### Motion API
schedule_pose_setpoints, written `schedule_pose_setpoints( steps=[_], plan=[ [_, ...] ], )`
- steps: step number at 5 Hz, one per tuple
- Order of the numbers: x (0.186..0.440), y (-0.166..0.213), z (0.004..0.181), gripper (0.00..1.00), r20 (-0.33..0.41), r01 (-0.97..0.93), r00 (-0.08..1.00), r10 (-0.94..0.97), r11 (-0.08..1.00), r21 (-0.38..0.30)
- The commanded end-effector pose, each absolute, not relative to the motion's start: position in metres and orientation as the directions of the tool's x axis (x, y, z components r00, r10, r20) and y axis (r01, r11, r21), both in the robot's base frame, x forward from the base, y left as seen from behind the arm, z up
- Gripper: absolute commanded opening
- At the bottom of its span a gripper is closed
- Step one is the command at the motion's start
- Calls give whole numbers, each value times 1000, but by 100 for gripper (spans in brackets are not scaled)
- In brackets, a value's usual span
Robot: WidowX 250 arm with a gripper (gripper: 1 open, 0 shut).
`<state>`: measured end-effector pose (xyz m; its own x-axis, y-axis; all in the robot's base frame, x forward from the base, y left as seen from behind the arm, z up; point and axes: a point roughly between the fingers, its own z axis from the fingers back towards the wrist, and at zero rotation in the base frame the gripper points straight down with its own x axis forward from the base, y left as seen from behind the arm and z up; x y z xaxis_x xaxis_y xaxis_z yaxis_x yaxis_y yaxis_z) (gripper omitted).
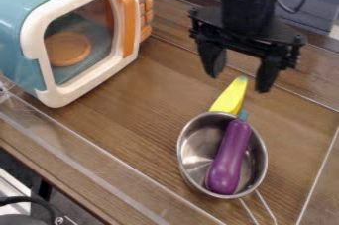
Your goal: Put the eggplant in the silver pot
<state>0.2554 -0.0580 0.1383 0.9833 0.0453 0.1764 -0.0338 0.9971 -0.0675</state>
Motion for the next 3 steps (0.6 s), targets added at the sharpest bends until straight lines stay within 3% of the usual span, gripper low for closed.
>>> schedule_pose_setpoints(
  steps=[1, 2, 3],
  plan=[
    [268, -58, 144, 100, 197, -24, 980, 39, 997, -77],
    [279, -59, 144, 100, 194, -16, 981, 32, 997, -80],
    [273, -55, 137, 100, 190, 37, 982, -21, 996, -80]
  ],
)
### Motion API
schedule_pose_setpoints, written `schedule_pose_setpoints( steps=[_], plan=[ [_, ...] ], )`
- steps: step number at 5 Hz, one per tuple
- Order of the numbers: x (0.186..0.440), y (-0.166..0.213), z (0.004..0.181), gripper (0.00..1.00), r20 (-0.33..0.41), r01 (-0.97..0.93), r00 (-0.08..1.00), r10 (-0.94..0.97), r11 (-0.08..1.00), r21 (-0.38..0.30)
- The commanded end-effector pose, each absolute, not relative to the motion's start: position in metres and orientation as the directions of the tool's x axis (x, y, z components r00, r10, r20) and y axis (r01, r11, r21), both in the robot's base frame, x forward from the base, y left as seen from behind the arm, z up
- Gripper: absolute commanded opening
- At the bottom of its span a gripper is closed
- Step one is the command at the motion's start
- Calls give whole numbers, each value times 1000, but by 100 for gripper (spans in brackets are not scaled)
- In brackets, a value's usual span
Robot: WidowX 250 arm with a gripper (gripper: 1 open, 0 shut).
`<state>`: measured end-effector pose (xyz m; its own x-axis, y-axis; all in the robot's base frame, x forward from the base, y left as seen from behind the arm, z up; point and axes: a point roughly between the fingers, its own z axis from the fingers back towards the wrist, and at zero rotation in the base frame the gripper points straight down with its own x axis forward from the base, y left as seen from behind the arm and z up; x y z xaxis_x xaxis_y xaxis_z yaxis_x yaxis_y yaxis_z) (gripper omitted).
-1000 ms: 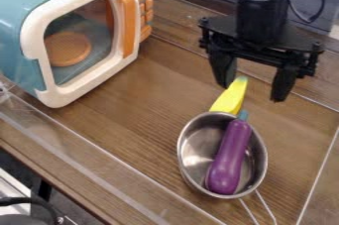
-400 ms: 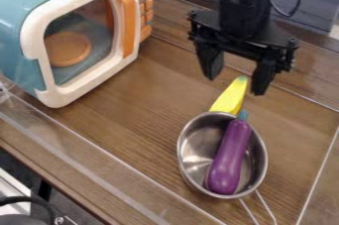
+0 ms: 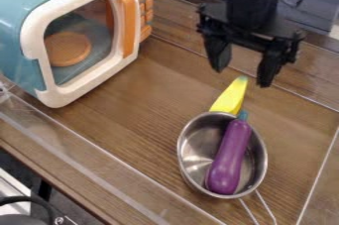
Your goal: Put the eggplant in the silver pot
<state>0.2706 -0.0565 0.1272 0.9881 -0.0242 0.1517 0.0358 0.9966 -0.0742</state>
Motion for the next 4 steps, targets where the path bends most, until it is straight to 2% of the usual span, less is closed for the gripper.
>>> schedule_pose_setpoints(
  steps=[1, 4],
  plan=[
    [266, -51, 134, 100, 193, 91, 978, -75, 993, -78],
    [254, -38, 173, 100, 215, 120, 972, -97, 988, -95]
  ],
)
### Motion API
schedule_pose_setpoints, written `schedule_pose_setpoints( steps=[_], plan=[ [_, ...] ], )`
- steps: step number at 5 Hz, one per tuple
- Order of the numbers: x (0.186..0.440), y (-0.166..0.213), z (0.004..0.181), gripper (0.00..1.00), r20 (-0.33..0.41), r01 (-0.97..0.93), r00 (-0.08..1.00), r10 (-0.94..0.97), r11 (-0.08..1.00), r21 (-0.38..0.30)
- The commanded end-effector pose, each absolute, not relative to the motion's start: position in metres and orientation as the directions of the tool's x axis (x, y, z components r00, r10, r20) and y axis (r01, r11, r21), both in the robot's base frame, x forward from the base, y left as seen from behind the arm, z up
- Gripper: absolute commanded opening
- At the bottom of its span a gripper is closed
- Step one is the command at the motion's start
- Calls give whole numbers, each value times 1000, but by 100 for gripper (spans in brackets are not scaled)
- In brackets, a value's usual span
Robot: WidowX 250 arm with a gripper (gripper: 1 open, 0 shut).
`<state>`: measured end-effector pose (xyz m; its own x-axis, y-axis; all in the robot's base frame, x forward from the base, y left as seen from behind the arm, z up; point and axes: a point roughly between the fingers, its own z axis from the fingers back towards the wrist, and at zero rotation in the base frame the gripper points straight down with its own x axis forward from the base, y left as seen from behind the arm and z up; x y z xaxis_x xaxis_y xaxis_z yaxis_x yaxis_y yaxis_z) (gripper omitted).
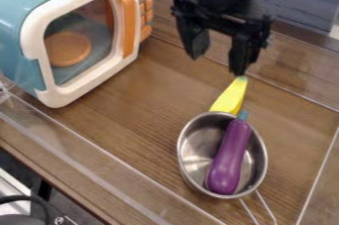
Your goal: Put the eggplant in the silver pot
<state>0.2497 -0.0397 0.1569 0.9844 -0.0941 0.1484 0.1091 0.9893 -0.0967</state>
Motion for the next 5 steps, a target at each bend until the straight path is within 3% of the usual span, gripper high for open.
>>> schedule_pose_setpoints(
  steps=[1, 4, 5],
  plan=[
    [252, -39, 181, 100, 225, 152, 966, -126, 983, -99],
    [253, -50, 173, 100, 223, 234, 953, -206, 966, -109],
    [251, -59, 170, 0, 221, 295, 938, -266, 949, -114]
  ],
)
